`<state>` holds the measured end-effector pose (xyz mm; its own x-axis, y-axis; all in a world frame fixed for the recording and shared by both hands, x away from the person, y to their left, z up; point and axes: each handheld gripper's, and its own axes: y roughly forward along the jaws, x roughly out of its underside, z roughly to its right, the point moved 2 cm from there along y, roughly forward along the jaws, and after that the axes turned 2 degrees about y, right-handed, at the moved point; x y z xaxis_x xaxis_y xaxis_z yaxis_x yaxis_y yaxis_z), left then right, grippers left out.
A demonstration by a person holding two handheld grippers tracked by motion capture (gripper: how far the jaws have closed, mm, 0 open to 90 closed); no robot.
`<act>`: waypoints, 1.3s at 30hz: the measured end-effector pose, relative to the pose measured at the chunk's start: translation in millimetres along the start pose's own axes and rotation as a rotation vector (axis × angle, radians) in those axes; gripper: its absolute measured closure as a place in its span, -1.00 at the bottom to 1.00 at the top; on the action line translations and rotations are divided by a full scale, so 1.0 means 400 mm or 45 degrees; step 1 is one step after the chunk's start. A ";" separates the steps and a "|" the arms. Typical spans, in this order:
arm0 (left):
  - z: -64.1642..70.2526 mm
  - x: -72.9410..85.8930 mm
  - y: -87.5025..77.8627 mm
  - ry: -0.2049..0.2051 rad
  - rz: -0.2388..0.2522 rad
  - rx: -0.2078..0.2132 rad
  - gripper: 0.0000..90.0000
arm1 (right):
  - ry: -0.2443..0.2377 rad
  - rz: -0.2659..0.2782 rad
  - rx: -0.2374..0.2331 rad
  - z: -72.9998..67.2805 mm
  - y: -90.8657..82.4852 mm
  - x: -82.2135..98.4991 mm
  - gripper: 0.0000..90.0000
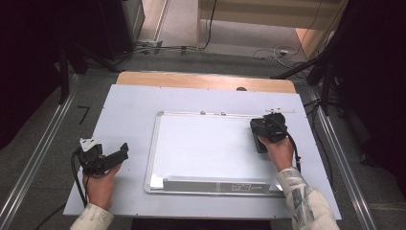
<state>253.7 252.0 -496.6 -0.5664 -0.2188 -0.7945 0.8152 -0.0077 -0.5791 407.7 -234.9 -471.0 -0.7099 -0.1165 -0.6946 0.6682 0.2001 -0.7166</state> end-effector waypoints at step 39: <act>-0.002 0.001 -0.004 -0.003 0.002 -0.006 -0.86 | 0.011 0.028 -0.009 0.019 -0.054 0.029 -0.14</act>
<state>252.0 252.7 -496.0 -0.5649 -0.2213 -0.7949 0.8156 -0.0032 -0.5787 386.9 -247.7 -464.1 -0.6969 -0.1034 -0.7097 0.6823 0.2095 -0.7005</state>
